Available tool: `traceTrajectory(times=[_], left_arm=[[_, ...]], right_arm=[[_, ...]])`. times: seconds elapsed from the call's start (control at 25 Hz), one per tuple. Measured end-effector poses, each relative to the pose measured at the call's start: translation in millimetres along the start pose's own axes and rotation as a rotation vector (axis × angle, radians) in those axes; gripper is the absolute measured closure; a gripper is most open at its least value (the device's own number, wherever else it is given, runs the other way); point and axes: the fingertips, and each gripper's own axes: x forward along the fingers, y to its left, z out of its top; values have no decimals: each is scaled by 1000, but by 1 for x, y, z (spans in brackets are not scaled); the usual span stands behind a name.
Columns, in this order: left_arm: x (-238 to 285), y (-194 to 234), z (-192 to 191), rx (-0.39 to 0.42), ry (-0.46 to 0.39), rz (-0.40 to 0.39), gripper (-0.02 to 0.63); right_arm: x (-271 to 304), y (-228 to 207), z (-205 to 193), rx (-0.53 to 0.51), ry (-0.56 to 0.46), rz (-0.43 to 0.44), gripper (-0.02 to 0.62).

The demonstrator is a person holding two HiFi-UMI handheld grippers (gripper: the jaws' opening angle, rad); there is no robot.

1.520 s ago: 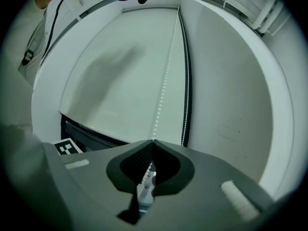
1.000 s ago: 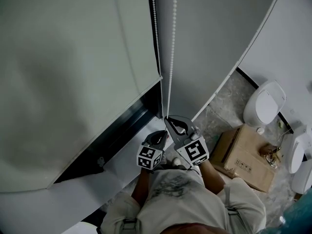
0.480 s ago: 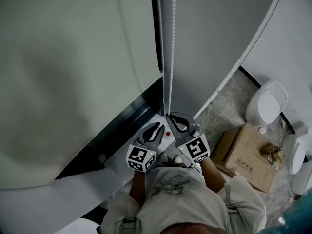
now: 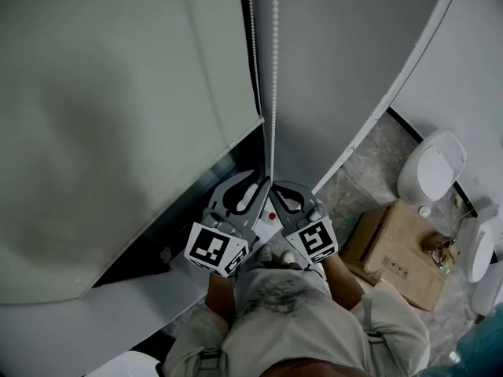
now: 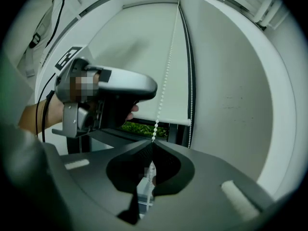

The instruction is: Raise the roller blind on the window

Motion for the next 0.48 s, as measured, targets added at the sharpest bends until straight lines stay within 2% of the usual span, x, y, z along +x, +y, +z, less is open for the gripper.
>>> traceTrajectory(times=[0.36, 0.4, 0.48], left_arm=[[24, -3, 69, 72, -119, -34, 518], [26, -4, 73, 77, -124, -36, 524], [28, -6, 77, 84, -126, -35, 579]], right_arm=[[1, 8, 3, 7, 1, 11, 584], [0, 9, 3, 7, -1, 13, 584], [0, 11, 4, 6, -2, 17, 584]])
